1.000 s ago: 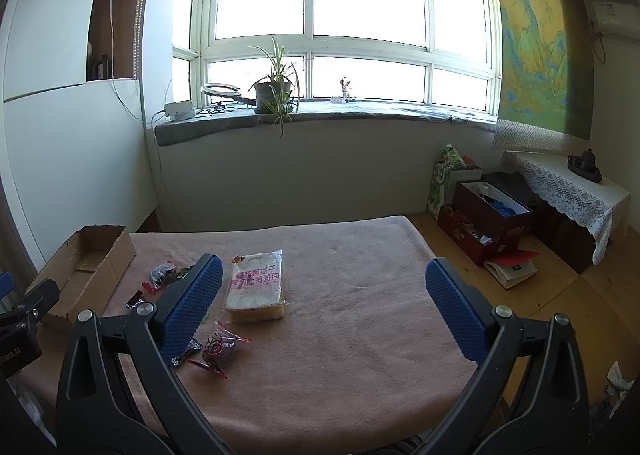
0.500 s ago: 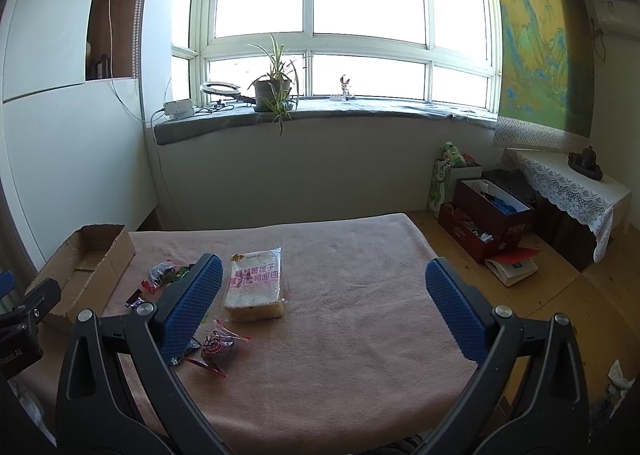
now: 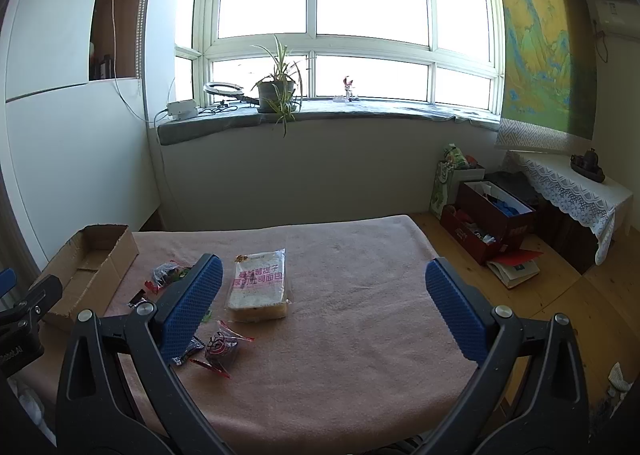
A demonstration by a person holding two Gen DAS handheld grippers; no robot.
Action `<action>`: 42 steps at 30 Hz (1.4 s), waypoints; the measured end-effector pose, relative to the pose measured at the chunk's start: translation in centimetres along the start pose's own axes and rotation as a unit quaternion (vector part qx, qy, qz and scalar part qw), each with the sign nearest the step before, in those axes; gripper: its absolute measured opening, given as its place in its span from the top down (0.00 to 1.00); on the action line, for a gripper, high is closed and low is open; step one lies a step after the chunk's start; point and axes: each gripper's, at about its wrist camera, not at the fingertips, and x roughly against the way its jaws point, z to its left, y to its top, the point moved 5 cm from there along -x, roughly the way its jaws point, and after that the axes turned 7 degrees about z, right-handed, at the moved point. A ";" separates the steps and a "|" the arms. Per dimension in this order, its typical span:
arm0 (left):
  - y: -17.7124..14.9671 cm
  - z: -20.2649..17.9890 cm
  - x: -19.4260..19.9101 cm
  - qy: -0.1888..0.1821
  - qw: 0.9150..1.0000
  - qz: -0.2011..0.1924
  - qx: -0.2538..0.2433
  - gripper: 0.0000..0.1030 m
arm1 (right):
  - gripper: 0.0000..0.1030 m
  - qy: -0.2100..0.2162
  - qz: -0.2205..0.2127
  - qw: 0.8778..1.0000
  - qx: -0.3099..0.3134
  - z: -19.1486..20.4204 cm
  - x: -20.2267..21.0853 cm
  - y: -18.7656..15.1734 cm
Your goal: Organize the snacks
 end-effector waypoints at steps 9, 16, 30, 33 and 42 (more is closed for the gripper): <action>-0.1 -0.1 -0.2 -0.001 1.000 0.003 -0.002 0.00 | 0.00 0.004 0.007 1.000 0.003 0.3 -0.2 -0.1; -0.1 -0.2 -0.2 -0.001 1.000 0.003 -0.004 0.00 | 0.00 0.006 0.014 1.000 0.002 0.3 -0.6 0.1; -0.2 -0.6 -0.2 -0.003 1.000 0.004 -0.006 0.00 | 0.00 0.007 0.017 1.000 0.001 0.3 -0.7 0.0; -0.2 -0.7 -0.2 -0.004 1.000 0.004 -0.006 0.00 | 0.00 0.007 0.017 1.000 0.002 0.3 -0.7 0.0; -0.6 -0.7 -0.6 -0.006 1.000 0.013 -0.007 0.00 | 0.00 0.008 0.026 1.000 0.003 0.1 -1.1 -0.4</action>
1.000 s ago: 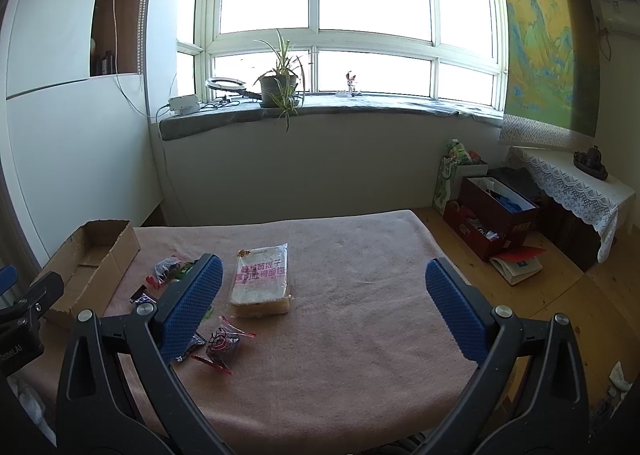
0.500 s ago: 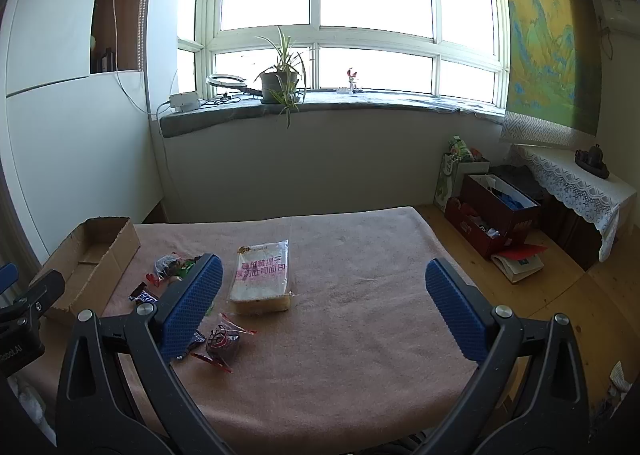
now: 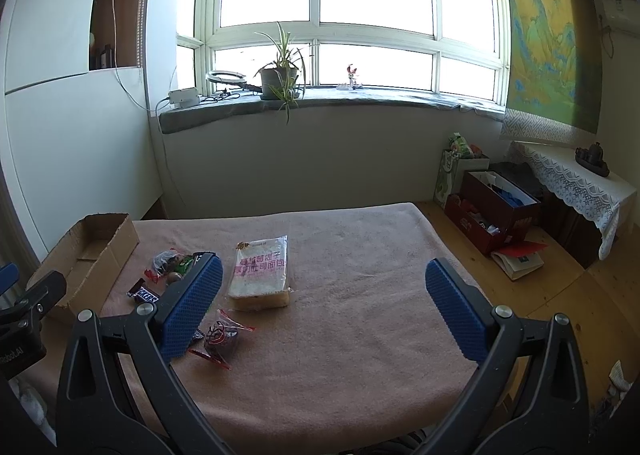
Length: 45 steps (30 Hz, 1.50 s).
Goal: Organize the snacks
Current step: 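Move both tools forward over the scattered snacks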
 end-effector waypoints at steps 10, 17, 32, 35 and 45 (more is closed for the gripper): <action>-1.9 0.1 -2.4 -0.012 0.998 0.055 0.000 0.00 | 0.00 0.033 0.061 0.998 0.005 0.3 -2.8 -1.9; -2.9 0.4 -3.7 -0.028 0.996 0.087 0.005 0.00 | 0.00 0.035 0.065 0.997 0.021 0.7 -3.5 -2.3; -6.3 3.1 -6.6 -0.055 0.987 0.147 0.042 0.09 | 0.00 0.108 0.129 0.985 0.043 1.3 -7.0 -5.1; -6.2 2.9 -6.8 -0.060 0.987 0.146 0.038 0.17 | 0.00 0.118 0.135 0.982 0.053 2.1 -7.6 -5.5; -6.3 1.2 -8.6 -0.093 0.982 0.163 -0.001 0.41 | 0.14 0.167 0.188 0.967 0.051 4.4 -10.0 -6.4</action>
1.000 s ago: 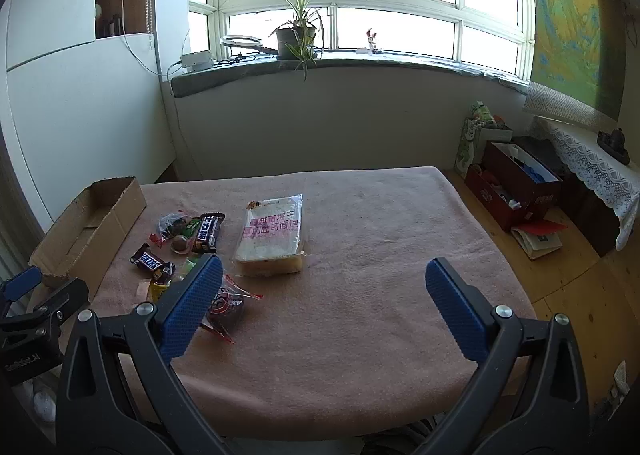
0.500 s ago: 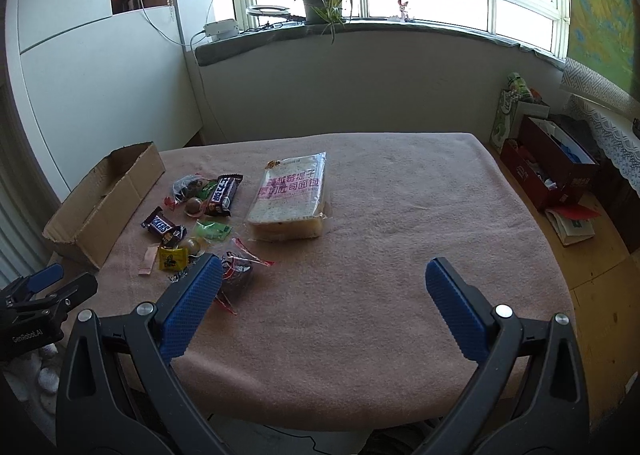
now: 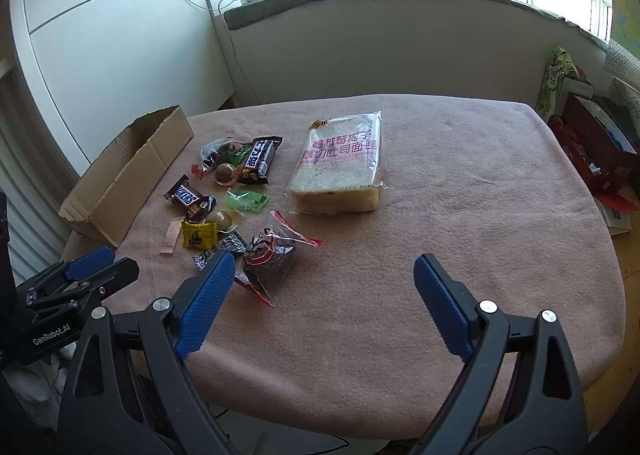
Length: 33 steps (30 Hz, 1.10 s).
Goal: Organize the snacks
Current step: 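Move both tools forward over the scattered snacks, then grasp the black candy packet with the left tool while the right tool grasps the clear red-trimmed bag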
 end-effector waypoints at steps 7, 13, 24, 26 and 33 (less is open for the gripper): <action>0.8 -1.2 -1.0 -0.003 0.997 0.028 -0.071 0.41 | 0.19 0.023 0.045 0.999 0.009 1.1 -1.6 0.3; 1.3 -2.1 -2.3 -0.040 0.990 0.084 -0.109 0.55 | 0.20 0.069 0.113 0.991 -0.026 1.0 -3.3 0.7; 2.1 -2.8 -3.4 -0.054 0.984 0.114 -0.127 0.69 | 0.33 0.077 0.165 0.982 -0.054 1.4 -5.3 1.2; 2.2 -2.7 -3.8 -0.059 0.983 0.117 -0.128 0.71 | 0.33 0.086 0.166 0.980 -0.065 1.2 -5.5 1.2; 3.0 -3.6 -5.7 -0.090 0.974 0.144 -0.149 0.72 | 0.33 0.115 0.176 0.975 -0.077 0.8 -6.4 1.7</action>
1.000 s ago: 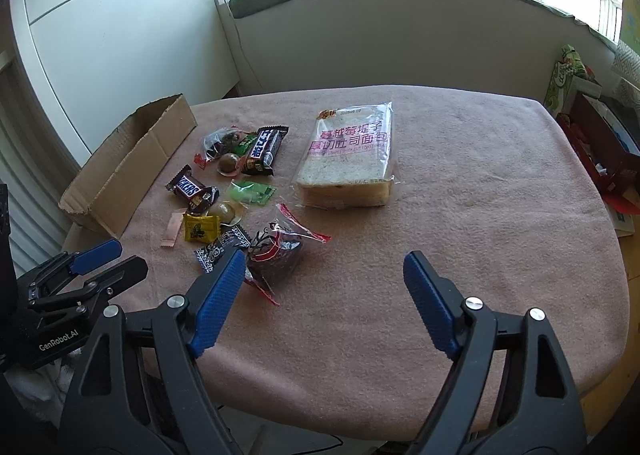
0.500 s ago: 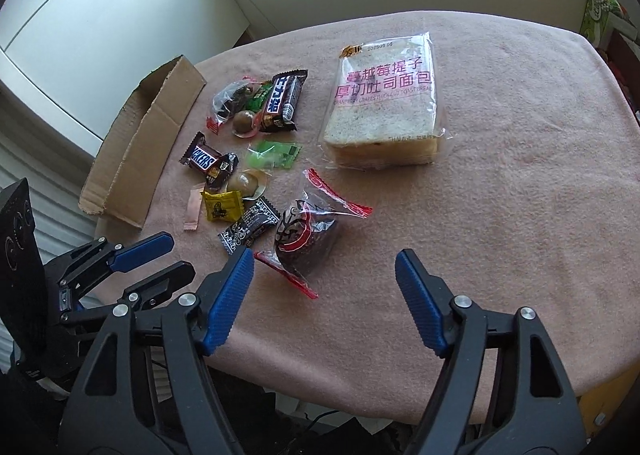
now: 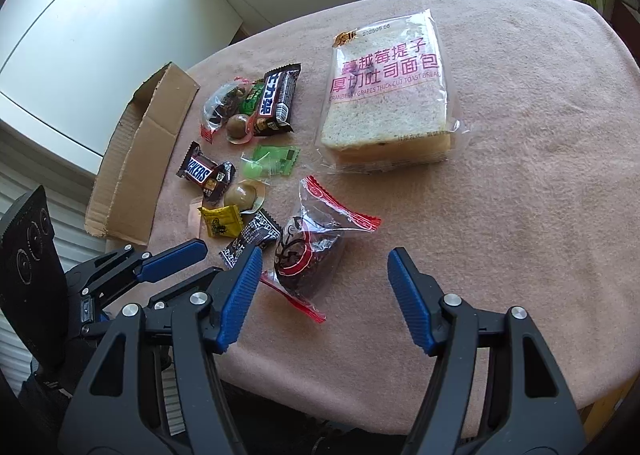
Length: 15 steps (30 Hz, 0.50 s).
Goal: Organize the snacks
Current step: 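Grasp the black candy packet with the left tool while the right tool grasps the clear red-trimmed bag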
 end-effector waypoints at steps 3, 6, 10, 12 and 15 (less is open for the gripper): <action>0.7 0.1 -0.8 0.007 1.000 0.025 -0.011 0.72 | 0.33 0.002 0.007 1.000 -0.008 -0.3 0.1 0.3; 1.3 0.6 -0.8 0.007 0.998 0.057 0.009 0.72 | 0.33 -0.005 0.023 1.000 -0.013 -0.6 0.4 0.7; 1.7 0.4 -0.3 0.002 0.996 0.086 0.028 0.72 | 0.33 -0.035 0.025 0.999 0.019 0.0 2.2 1.5; 1.5 0.2 -0.6 -0.004 0.994 0.105 0.037 0.72 | 0.33 -0.034 0.031 0.999 0.022 0.1 2.6 1.4; 1.7 -0.4 -0.8 0.008 0.994 0.103 0.035 0.72 | 0.33 -0.024 0.044 0.999 0.007 0.1 2.5 1.0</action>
